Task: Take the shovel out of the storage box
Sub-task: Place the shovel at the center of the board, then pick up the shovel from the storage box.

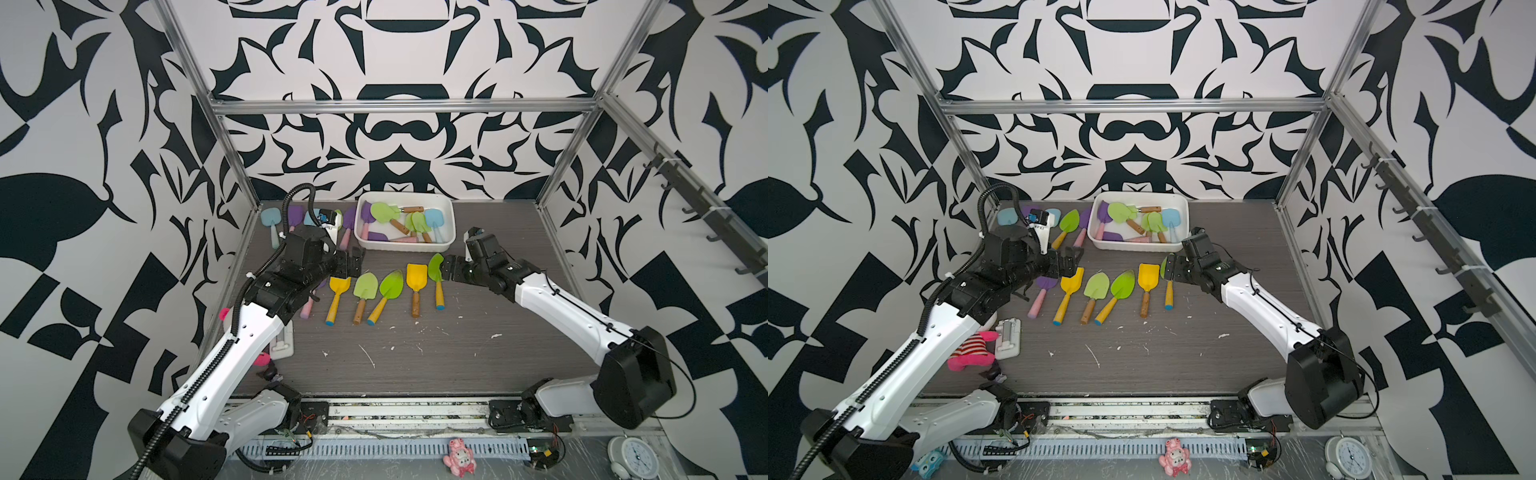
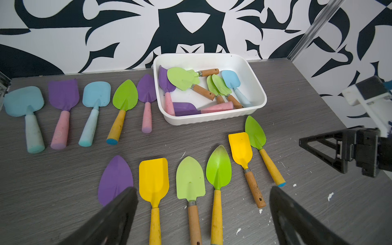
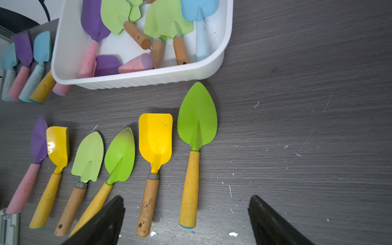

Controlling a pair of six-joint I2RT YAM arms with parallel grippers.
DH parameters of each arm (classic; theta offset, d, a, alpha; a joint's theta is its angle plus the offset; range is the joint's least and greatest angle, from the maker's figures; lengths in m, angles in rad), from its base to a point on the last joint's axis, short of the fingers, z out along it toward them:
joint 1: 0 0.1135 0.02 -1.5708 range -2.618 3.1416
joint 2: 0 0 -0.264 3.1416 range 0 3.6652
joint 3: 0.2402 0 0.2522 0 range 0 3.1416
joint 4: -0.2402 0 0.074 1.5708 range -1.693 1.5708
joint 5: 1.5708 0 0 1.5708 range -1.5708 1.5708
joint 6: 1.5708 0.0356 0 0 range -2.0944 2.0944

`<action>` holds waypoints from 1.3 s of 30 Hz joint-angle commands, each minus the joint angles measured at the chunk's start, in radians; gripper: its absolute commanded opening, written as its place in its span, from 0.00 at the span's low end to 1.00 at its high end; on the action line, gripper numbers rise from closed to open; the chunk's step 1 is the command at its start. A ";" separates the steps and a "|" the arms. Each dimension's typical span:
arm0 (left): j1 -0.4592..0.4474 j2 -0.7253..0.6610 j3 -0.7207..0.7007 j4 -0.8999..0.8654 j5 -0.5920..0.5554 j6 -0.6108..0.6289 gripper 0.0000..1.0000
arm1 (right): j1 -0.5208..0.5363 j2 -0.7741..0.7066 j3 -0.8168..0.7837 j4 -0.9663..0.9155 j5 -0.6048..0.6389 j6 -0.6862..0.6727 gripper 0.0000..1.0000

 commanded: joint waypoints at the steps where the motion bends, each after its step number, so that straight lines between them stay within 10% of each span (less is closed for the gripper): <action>1: -0.002 0.010 0.034 -0.010 -0.016 0.014 0.99 | -0.016 -0.020 0.042 -0.033 -0.049 -0.015 0.95; 39: -0.002 -0.074 0.059 -0.145 -0.072 0.042 0.99 | -0.081 0.343 0.514 -0.241 -0.159 -0.087 0.87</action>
